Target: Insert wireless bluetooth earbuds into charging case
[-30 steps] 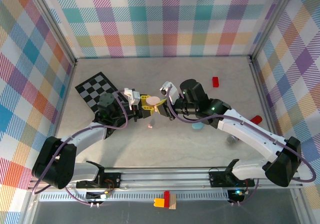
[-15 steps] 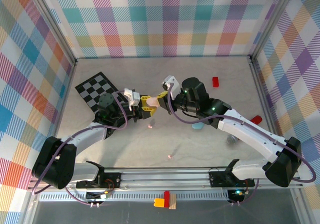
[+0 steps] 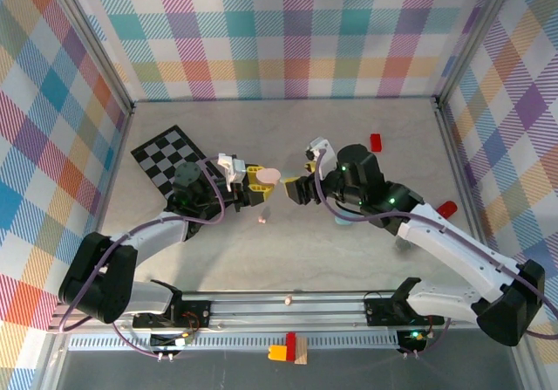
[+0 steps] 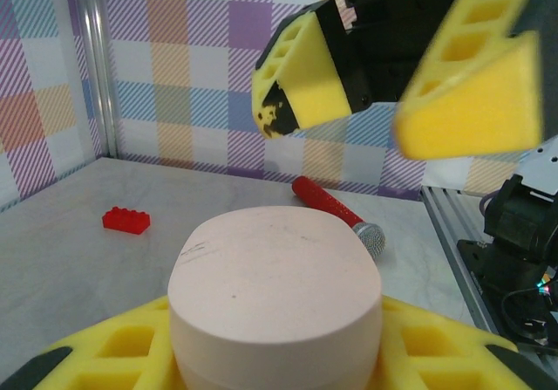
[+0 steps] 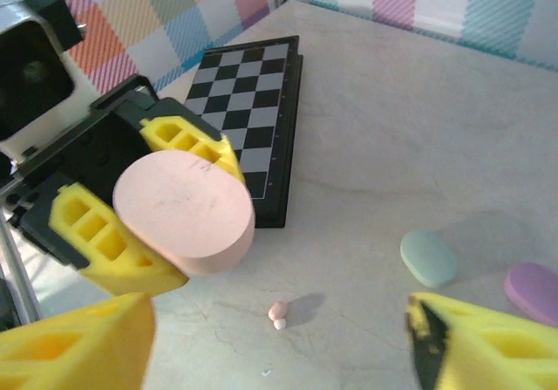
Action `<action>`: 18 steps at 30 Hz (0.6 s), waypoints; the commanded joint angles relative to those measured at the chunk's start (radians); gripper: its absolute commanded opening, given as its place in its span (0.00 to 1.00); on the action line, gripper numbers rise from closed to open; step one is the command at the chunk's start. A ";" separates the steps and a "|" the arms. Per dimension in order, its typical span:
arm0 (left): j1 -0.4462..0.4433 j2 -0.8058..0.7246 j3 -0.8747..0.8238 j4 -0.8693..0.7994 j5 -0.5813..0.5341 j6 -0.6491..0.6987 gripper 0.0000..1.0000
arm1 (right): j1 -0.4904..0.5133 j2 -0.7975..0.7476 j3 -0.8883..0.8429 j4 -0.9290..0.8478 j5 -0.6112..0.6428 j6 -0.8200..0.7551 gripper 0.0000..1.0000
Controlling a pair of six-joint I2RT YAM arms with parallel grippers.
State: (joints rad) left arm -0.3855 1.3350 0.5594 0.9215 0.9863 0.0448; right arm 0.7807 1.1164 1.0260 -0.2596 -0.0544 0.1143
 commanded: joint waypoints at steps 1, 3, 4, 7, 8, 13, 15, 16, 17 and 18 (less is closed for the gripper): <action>-0.003 0.014 0.003 0.063 0.041 -0.005 0.39 | 0.007 -0.026 -0.040 -0.043 -0.091 -0.076 0.85; -0.002 0.018 0.002 0.083 0.048 -0.018 0.39 | 0.014 -0.015 -0.057 -0.024 -0.111 -0.126 0.92; -0.001 0.017 0.001 0.088 0.052 -0.023 0.39 | 0.017 -0.006 -0.059 -0.011 -0.120 -0.145 0.95; -0.002 0.011 0.007 0.068 0.076 -0.029 0.39 | 0.023 0.032 -0.049 0.035 -0.129 -0.169 0.97; -0.002 0.007 0.007 0.061 0.080 -0.028 0.39 | 0.023 0.046 -0.043 0.049 -0.123 -0.172 0.97; -0.003 -0.005 0.004 0.047 0.097 -0.026 0.39 | 0.022 0.095 -0.015 0.077 -0.077 -0.172 0.96; -0.003 -0.007 0.002 0.039 0.104 -0.016 0.39 | 0.021 0.100 -0.010 0.097 -0.053 -0.149 0.96; -0.003 -0.007 0.001 0.034 0.107 -0.011 0.39 | 0.020 0.099 -0.007 0.107 -0.032 -0.130 0.95; -0.003 -0.007 0.000 0.034 0.107 -0.008 0.39 | 0.020 0.097 -0.006 0.119 -0.012 -0.122 0.95; -0.002 -0.006 -0.001 0.033 0.111 -0.006 0.39 | 0.019 0.096 -0.004 0.130 0.003 -0.114 0.94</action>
State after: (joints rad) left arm -0.3855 1.3510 0.5594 0.9421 1.0538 0.0189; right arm 0.7986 1.2190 0.9771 -0.2054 -0.1036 -0.0273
